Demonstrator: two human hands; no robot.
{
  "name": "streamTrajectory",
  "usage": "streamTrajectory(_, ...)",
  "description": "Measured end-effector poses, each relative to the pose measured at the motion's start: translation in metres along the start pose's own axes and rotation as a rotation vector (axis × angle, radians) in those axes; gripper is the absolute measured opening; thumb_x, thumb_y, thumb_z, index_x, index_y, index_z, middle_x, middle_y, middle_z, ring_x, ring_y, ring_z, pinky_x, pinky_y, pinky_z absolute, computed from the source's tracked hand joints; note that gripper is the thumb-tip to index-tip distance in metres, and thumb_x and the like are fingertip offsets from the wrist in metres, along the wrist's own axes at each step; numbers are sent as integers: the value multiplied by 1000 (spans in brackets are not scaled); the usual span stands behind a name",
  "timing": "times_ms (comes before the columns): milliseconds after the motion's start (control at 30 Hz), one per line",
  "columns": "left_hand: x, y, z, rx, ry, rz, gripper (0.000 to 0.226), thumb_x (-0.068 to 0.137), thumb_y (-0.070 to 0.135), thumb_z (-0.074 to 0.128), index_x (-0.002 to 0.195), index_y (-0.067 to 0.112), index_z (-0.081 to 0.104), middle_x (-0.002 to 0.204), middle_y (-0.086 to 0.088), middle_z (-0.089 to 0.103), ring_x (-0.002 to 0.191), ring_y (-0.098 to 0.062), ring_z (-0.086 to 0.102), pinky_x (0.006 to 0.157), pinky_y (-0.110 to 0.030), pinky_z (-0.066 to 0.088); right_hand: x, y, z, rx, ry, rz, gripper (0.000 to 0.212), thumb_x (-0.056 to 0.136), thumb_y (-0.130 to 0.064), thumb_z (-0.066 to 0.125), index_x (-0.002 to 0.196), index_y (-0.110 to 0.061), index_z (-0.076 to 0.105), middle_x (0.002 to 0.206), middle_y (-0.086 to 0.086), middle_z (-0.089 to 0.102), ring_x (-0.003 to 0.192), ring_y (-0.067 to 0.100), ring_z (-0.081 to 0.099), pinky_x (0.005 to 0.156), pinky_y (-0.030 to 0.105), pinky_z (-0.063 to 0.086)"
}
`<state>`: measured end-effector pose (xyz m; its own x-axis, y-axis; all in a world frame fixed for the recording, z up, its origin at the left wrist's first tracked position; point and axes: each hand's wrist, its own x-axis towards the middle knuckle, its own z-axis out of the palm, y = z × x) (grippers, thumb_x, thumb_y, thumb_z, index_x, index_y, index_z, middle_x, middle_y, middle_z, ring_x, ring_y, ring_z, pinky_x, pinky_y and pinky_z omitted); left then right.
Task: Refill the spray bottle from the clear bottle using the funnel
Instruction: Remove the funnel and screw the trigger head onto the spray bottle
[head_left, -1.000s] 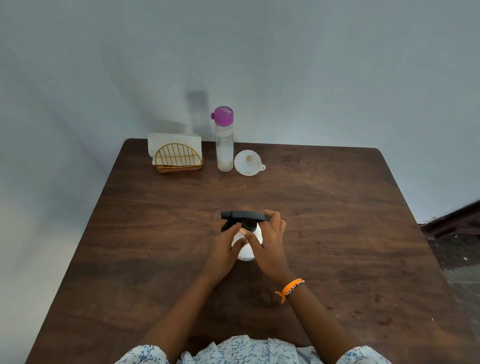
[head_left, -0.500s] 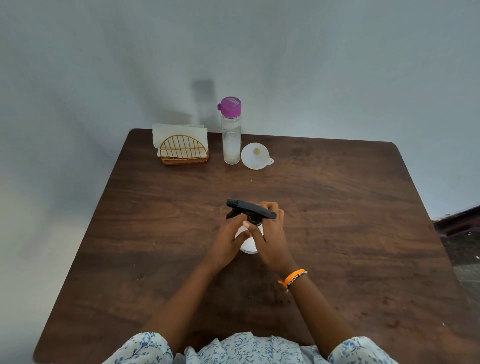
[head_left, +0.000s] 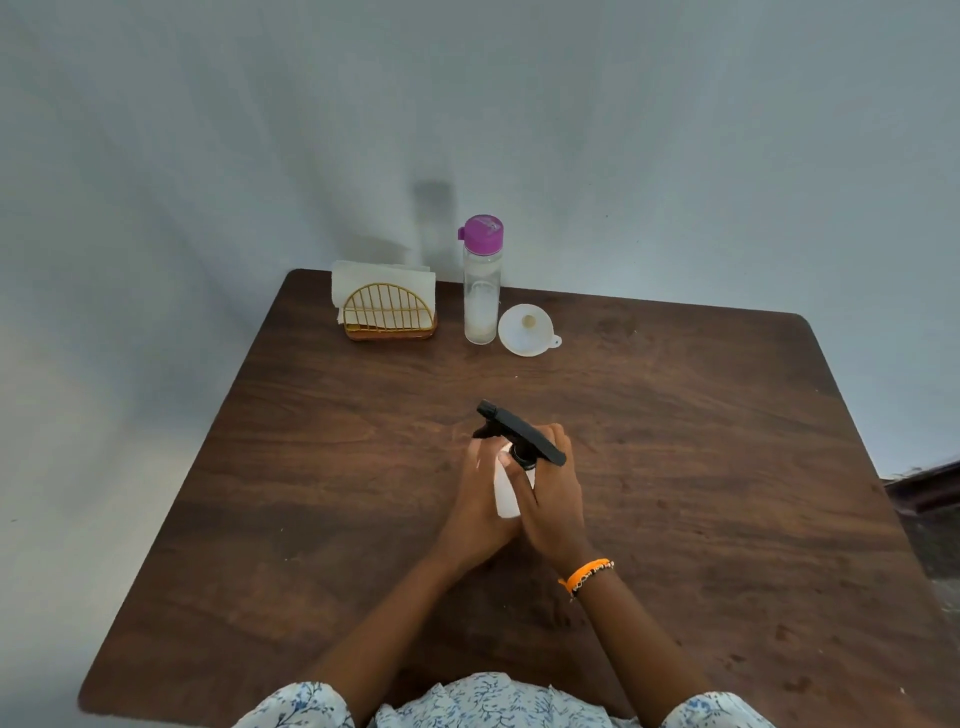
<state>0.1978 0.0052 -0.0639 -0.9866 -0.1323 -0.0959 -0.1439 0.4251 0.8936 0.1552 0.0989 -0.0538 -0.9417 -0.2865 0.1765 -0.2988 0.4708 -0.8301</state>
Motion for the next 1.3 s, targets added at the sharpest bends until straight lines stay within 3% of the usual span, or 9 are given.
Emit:
streamTrajectory(133,-18,-15,5,-44,-39,-97,114,58,35,86,141,37,8,150,12,16,138,-7,21,113,-31,30,-8,-9,-6,109,121,125,40,78,-55,43,94,-18,48,88,-5,51,80,6,54,61,12,39)
streamTrajectory(267,-34,-18,-3,-103,-71,-158,121,54,32,88,144,36,7,141,22,28,131,-1,33,105,-22,34,-9,-18,-19,245,63,153,25,76,-35,68,87,-19,51,77,-5,54,70,6,54,62,17,43)
streamTrajectory(367,-45,-21,-10,-160,-145,-163,130,51,36,89,142,43,-4,133,34,28,128,1,37,109,-32,37,-8,-30,-23,418,-75,133,31,81,-11,69,103,-15,48,86,-4,50,69,-2,52,61,17,46)
streamTrajectory(467,-54,-20,-16,-186,-209,-171,134,54,33,88,143,41,-12,144,15,32,129,-2,38,110,-34,36,-1,-35,-28,511,-240,124,52,82,-4,66,125,-12,39,106,-2,53,82,-1,58,69,18,51)
streamTrajectory(633,-65,-14,-21,-330,-285,-225,127,61,20,85,144,40,-9,140,8,43,122,-5,48,103,-29,42,7,-48,-20,681,-392,325,11,83,-4,63,92,-10,64,90,9,65,87,22,64,75,37,56)
streamTrajectory(767,-70,-23,-38,-439,-342,-197,120,59,27,85,147,32,4,145,5,41,130,-13,44,107,-40,39,15,-56,6,554,-438,439,7,87,-10,60,91,-6,62,81,11,66,76,19,62,60,30,51)
streamTrajectory(833,-80,-28,-54,-529,-222,-255,118,60,28,82,148,28,4,145,3,40,130,-13,44,108,-39,38,15,-57,24,499,-518,524,9,88,-11,58,94,-4,60,80,10,65,71,17,60,58,26,49)
streamTrajectory(1067,-113,-55,-94,-841,613,-350,64,87,6,58,140,27,28,133,-2,48,115,-15,54,96,-31,45,5,-56,73,632,-605,935,12,89,-17,60,85,-7,53,67,9,51,60,19,54,42,20,48)
streamTrajectory(1300,-115,-52,-87,-850,679,-480,59,88,1,53,140,20,32,113,0,56,107,-16,56,95,-36,45,13,-52,73,709,-578,1064,19,87,-20,63,83,-5,52,67,9,50,61,20,54,40,22,50)
